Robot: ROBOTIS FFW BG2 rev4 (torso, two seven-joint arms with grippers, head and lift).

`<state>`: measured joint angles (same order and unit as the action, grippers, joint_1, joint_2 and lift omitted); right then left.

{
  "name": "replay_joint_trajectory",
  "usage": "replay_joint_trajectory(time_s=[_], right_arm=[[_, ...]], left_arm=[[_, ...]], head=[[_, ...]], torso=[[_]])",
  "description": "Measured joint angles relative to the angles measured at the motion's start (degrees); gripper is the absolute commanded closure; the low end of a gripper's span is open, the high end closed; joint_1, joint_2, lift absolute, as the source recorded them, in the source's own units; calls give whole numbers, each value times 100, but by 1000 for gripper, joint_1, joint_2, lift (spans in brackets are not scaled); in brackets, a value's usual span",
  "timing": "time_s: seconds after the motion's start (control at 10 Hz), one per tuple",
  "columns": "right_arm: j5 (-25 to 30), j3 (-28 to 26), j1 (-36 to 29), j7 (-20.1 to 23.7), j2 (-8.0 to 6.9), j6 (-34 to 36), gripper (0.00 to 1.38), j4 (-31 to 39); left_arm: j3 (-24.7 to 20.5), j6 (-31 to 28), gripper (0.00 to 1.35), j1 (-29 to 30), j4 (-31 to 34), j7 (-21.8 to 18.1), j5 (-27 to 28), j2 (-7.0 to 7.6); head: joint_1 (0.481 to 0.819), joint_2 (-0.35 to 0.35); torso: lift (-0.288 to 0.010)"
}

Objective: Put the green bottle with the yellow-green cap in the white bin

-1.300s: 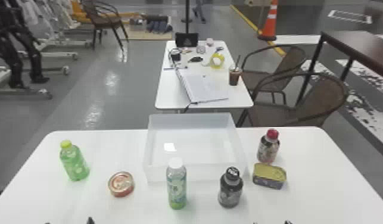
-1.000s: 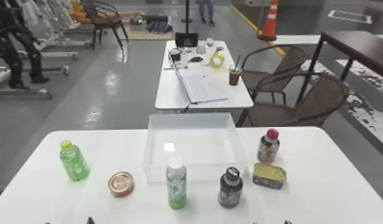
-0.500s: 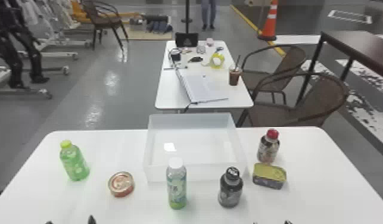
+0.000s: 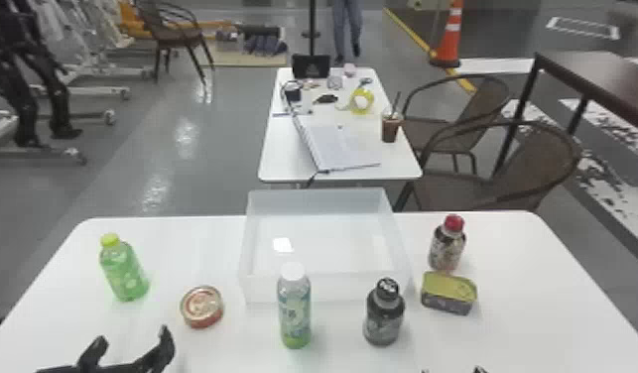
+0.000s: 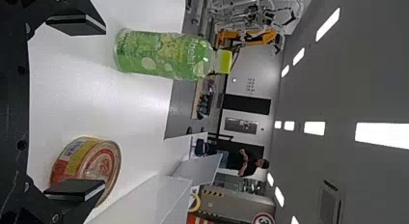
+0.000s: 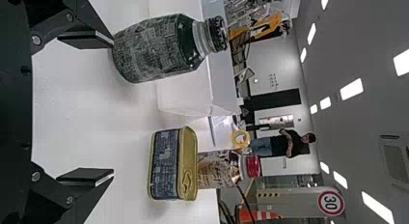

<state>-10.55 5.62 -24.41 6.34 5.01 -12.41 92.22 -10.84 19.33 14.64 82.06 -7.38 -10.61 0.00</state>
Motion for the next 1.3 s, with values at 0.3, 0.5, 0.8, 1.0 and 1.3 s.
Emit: replay_joint_trajectory(time_s=[0.3,0.5,0.8,1.0,1.3], right_arm=[[1,0,14,1,0,-4,329,-15],[13,11,31,7,0,-4,329,-15],[18,26,51,8,0,-4,329,-28],[18,27,63,8,0,-5,329,-35],[18,27,69,8,-2,-5,329,-43]], left_arm=[[-216,24,170,-646,-567,7,63,0],[-295,-87,170,-1058,-945,35,105,0],[-356,-285,168,-1557,-1374,174,176,122],[-415,-486,168,-1877,-1621,204,206,241],[-399,-768,167,-2332,-2060,202,222,429]], head=[[549,0],[549,0],[549,0],[549,0],[549,0]], torso=[[-100],[-100],[-100],[-100],[-100]])
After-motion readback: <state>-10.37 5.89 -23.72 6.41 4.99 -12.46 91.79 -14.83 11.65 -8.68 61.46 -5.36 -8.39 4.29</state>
